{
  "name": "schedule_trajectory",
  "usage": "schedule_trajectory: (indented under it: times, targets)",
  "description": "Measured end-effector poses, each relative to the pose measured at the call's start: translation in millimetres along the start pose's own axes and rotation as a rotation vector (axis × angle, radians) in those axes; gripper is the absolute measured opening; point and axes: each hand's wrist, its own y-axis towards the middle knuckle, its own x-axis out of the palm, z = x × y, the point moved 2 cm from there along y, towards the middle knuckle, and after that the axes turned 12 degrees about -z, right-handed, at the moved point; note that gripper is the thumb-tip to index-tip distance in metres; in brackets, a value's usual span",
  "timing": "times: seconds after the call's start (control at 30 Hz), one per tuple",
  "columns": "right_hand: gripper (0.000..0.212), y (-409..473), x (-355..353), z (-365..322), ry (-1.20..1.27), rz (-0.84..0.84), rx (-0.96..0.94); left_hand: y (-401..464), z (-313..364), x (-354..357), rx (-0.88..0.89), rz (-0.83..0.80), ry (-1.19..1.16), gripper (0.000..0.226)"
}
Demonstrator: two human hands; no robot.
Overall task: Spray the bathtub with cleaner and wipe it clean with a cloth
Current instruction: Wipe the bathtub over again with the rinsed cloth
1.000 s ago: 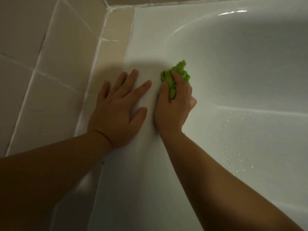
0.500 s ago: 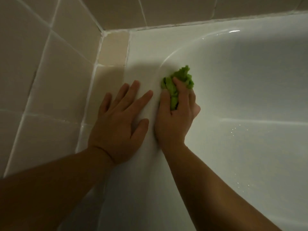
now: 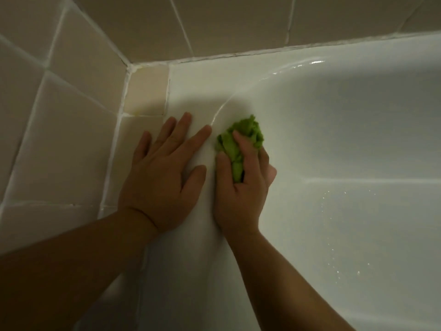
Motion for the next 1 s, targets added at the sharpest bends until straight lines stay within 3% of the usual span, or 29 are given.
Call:
schedule_trajectory:
  times: [0.2, 0.33, 0.47, 0.67, 0.73, 0.9, 1.0]
  targets:
    - [0.039, 39.3, -3.0, 21.2, 0.005, 0.184, 0.288, 10.5, 2.0, -3.0, -0.004, -0.011, -0.022, 0.068]
    - [0.041, 29.2, 6.5, -8.2, 0.028, 0.086, 0.085, 18.4, -0.2, -3.6, 0.002, 0.003, -0.014, 0.067]
    - [0.041, -1.1, -7.7, 33.7, -0.05, 0.041, 0.009, 24.2, 3.4, -5.2, 0.01, -0.009, -0.001, 0.069]
    - [0.044, 50.2, -25.5, 112.6, -0.01, 0.211, 0.575, 31.1, 4.8, -6.2, 0.029, 0.0, 0.02, 0.071]
    - [0.045, 64.2, -21.5, 108.4, 0.049, 0.253, 0.638, 34.2, 4.4, -6.3, 0.035, 0.008, 0.02, 0.071]
    - [0.042, 7.2, -23.7, 97.1, -0.016, 0.042, 0.267, 42.0, 6.0, -7.8, 0.048, 0.003, 0.038, 0.072]
    - [0.045, -17.0, -37.2, 138.7, -0.13, 0.02, 0.251, 45.8, 6.8, -8.5, 0.057, -0.005, 0.052, 0.073]
